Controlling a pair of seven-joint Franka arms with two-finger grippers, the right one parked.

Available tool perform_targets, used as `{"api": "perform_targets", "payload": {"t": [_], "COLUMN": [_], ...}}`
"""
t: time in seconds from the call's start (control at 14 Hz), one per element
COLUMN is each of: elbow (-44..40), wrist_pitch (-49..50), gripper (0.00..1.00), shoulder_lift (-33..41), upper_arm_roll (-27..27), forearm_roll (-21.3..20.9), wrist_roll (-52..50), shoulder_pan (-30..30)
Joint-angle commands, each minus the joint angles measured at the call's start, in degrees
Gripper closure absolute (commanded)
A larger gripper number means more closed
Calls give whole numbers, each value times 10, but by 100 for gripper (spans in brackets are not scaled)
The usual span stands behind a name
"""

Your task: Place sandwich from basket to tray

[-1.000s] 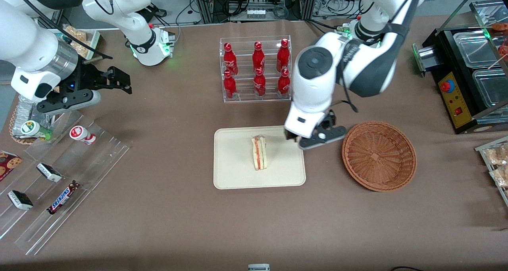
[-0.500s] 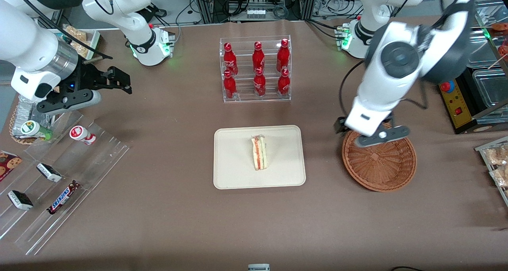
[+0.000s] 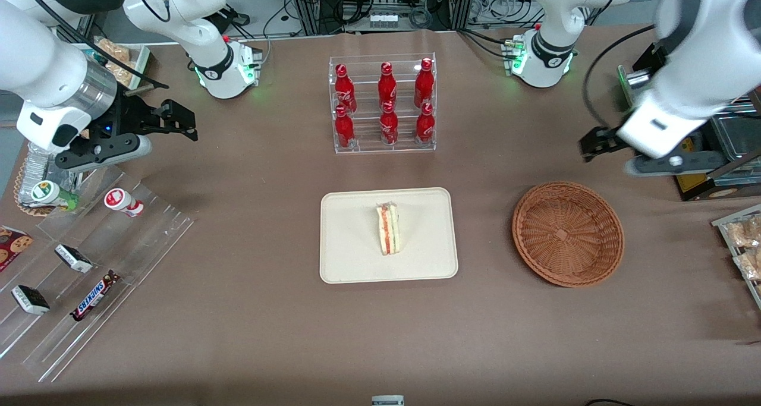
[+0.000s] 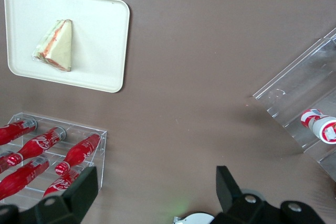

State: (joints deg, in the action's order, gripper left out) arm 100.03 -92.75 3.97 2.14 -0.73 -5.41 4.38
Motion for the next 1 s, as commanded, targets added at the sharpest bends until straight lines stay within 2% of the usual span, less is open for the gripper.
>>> {"api": "perform_targets", "payload": {"t": [0.0,0.21,0.93], "elbow": [-46,-52,-45], "wrist_pitch": [49,51,49], "gripper": [0,0,0], "shoulder_lift": [3,4,2], "upper_arm_roll": [-35,-60,-61], "forearm_roll": [15,14,15], "wrist_roll": [84,109,103], "shoulder_pan": [-2,-3,2]}}
